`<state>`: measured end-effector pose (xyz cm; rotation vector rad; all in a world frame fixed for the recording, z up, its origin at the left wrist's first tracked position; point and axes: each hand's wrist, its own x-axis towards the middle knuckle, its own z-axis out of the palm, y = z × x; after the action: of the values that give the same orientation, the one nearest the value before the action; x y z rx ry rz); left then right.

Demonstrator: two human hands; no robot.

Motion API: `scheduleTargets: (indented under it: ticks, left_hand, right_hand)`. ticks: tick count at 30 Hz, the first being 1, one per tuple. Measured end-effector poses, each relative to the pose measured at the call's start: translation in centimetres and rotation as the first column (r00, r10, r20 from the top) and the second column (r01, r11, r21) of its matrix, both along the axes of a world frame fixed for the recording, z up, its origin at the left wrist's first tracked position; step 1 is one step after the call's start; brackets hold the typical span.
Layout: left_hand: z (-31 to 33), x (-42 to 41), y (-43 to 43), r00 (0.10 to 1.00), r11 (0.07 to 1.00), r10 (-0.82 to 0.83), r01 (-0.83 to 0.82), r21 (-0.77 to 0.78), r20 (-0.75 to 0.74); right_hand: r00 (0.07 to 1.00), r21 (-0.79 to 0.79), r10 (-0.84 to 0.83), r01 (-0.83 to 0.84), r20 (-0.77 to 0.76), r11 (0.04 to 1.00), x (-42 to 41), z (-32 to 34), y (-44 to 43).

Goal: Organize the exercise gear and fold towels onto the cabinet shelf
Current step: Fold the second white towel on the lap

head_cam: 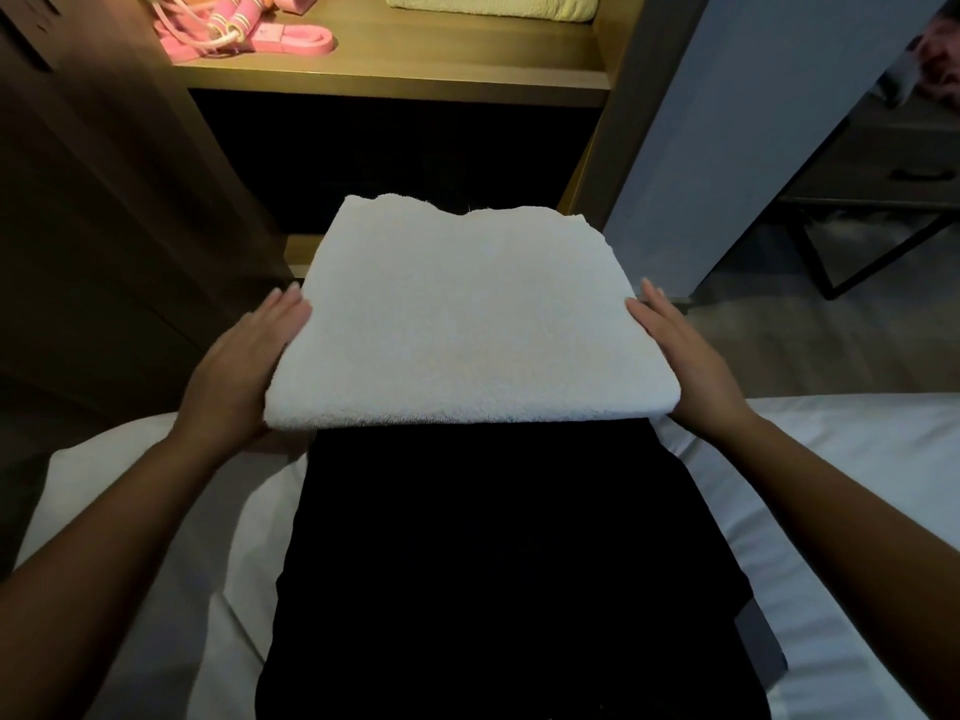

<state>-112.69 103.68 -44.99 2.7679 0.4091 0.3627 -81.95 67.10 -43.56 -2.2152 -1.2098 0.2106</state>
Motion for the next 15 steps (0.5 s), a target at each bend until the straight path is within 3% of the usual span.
scheduleTargets:
  ticks: [3,6,9,12,15]
  left_hand:
    - [0.5,2.8,0.8,0.998,0.998,-0.029,0.032,0.051,-0.047]
    - [0.6,4.2,2.3,0.986,0.986,-0.096,0.113,0.126,-0.136]
    - [1.0,5.3,3.3,0.959,0.944,-0.185,0.234,0.231,-0.214]
    - [1.6,5.8,3.7,0.938,0.914,-0.275,0.323,0.245,-0.210]
    - [2.4,6.0,4.3,0.930,0.923,-0.320,0.349,0.163,-0.182]
  right_hand:
    - [1.000,-0.023,0.018,-0.017,0.011,1.000,1.3,0.1,1.3]
    - [0.974,-0.057,0.141,-0.132,0.176,0.990,2.9,0.1,2.3]
    - [0.939,-0.119,0.240,-0.216,0.247,0.969,4.2,0.4,3.5]
    - [0.914,-0.150,0.334,-0.306,0.232,0.940,5.0,0.6,4.6]
    - [0.946,-0.141,0.313,-0.299,0.087,0.944,5.2,1.9,5.2]
